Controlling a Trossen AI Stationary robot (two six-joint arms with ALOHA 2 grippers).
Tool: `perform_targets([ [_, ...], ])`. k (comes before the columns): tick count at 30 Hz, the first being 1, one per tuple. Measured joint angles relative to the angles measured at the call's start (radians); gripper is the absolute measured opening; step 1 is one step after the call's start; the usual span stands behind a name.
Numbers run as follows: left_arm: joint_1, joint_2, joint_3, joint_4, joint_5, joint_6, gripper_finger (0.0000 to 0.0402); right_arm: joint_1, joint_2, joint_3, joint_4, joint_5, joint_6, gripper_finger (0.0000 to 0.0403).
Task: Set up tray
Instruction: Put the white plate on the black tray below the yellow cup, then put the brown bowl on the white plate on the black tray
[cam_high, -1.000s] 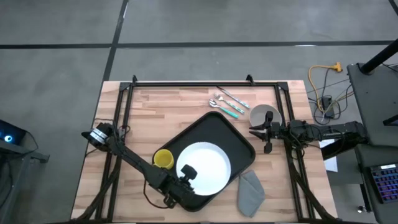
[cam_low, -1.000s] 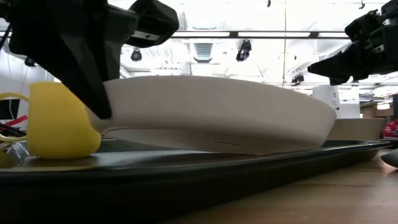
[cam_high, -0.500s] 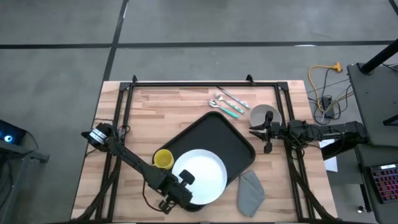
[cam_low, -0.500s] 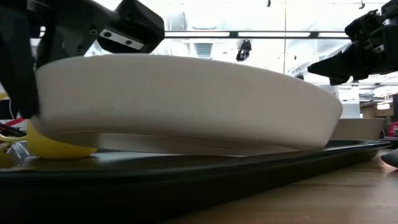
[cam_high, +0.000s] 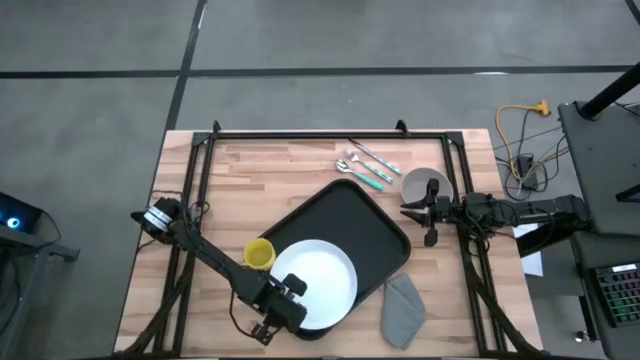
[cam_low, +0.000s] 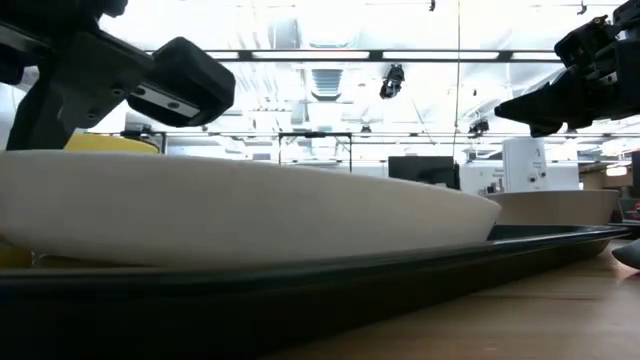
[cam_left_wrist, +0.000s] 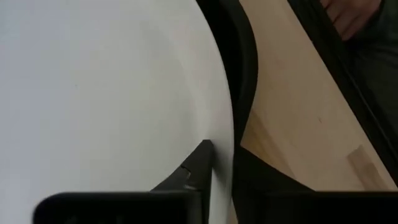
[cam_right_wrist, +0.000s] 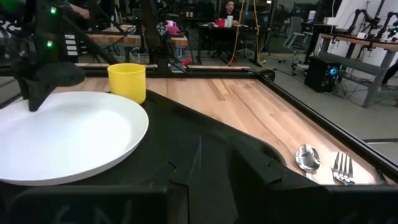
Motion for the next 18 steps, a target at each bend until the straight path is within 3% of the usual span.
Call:
perform_targets([
  [10,0.0,0.001,-0.001,0.022,-0.003,-0.001,0.0104,0.0,0.0,0.0,0.0,0.0,0.0,0.0068],
  [18,0.002,0.0,0.008,0.029,-0.008,0.002,0.0116,0.0,0.0,0.0,0.0,0.0,0.001,0.0068],
])
